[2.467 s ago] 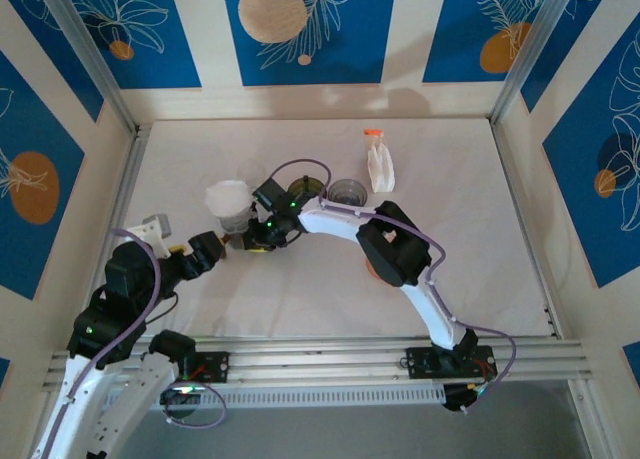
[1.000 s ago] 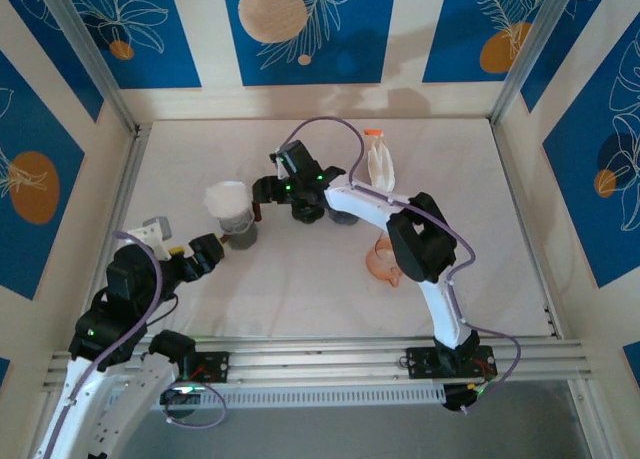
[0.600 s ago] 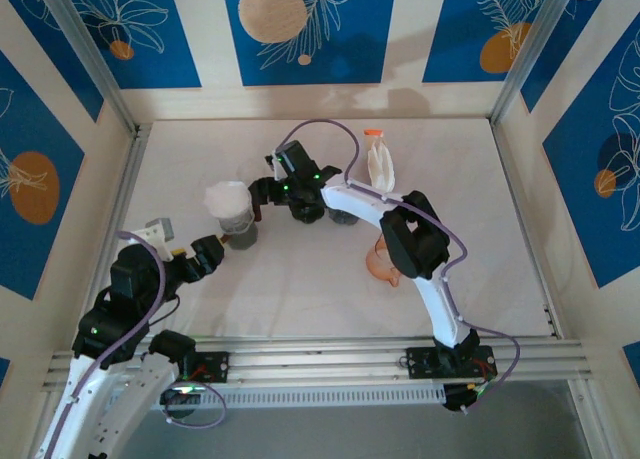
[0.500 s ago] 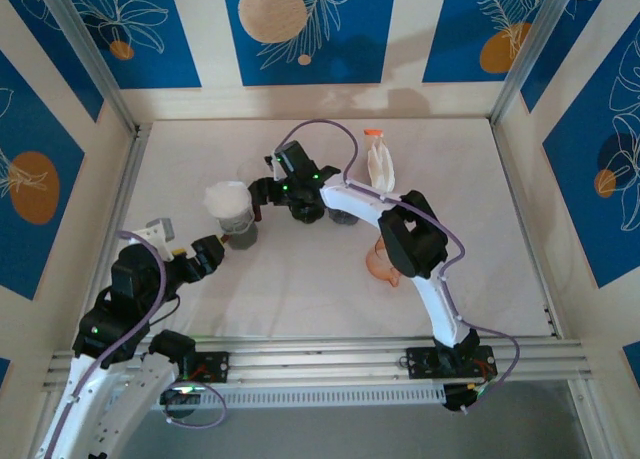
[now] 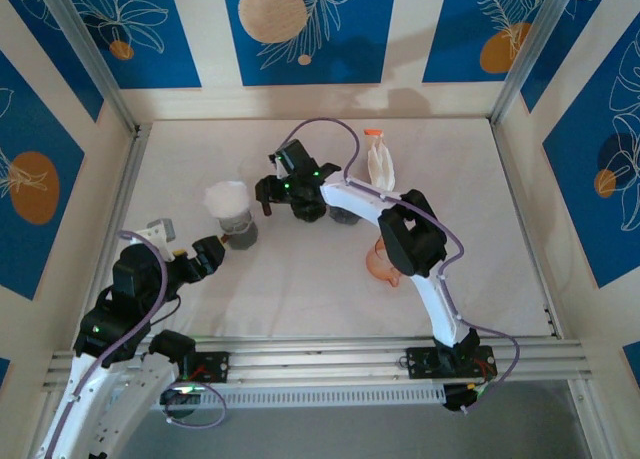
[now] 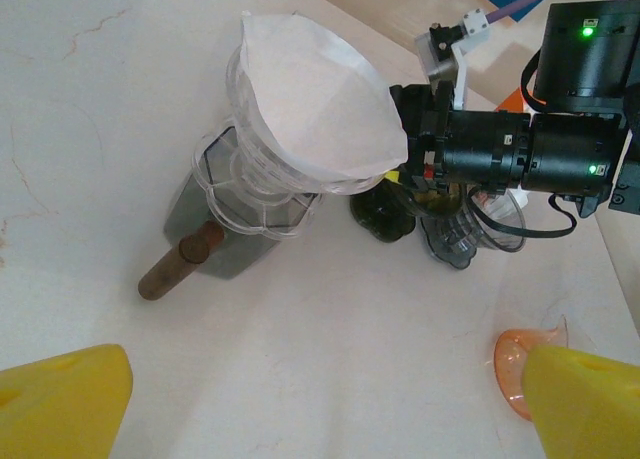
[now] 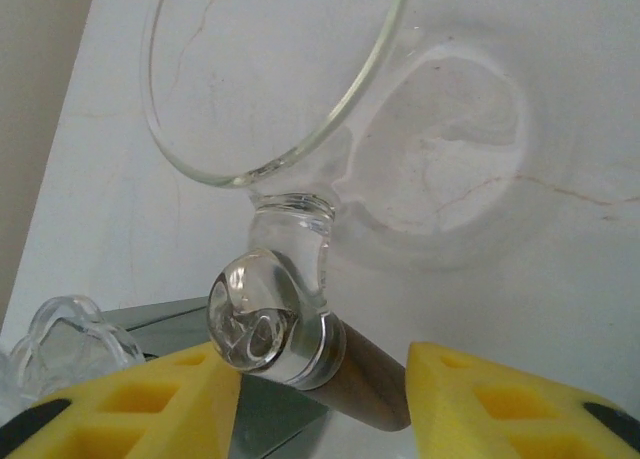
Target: Place the coffee filter in the dripper
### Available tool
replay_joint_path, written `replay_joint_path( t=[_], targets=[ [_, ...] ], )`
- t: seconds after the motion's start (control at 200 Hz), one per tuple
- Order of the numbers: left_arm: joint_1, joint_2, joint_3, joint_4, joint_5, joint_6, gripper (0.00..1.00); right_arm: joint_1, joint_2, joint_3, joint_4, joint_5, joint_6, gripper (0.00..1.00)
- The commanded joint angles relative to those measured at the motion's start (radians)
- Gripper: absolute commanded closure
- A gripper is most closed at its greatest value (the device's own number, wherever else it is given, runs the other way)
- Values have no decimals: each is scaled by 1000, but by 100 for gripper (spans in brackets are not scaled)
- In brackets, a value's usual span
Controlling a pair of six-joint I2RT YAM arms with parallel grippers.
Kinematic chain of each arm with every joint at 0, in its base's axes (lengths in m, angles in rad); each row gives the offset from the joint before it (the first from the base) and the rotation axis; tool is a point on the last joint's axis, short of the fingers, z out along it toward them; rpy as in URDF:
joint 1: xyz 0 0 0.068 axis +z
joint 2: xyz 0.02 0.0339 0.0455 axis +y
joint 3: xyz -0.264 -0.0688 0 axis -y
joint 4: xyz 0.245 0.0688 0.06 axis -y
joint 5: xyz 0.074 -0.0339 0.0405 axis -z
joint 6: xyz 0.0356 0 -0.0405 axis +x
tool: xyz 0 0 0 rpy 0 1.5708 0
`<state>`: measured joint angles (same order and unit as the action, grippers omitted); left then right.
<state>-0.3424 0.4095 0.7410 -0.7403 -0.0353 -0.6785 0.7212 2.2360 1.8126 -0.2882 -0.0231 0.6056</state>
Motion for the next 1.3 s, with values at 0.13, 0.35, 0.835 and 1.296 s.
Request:
replay_joint_path(
  t=[0.13, 0.35, 0.835, 1.296],
  targets=[
    [11, 18, -9, 30, 12, -11, 0, -5, 39, 77, -36, 22, -90, 45],
    [11, 25, -12, 34, 11, -10, 0, 12, 93, 153, -77, 73, -158, 49],
    [11, 35, -8, 38, 17, -11, 0, 51, 38, 112, -91, 148, -244, 76],
    [11, 37, 11, 44, 23, -7, 0, 141, -268, -274, -149, 264, -189, 81]
  ],
)
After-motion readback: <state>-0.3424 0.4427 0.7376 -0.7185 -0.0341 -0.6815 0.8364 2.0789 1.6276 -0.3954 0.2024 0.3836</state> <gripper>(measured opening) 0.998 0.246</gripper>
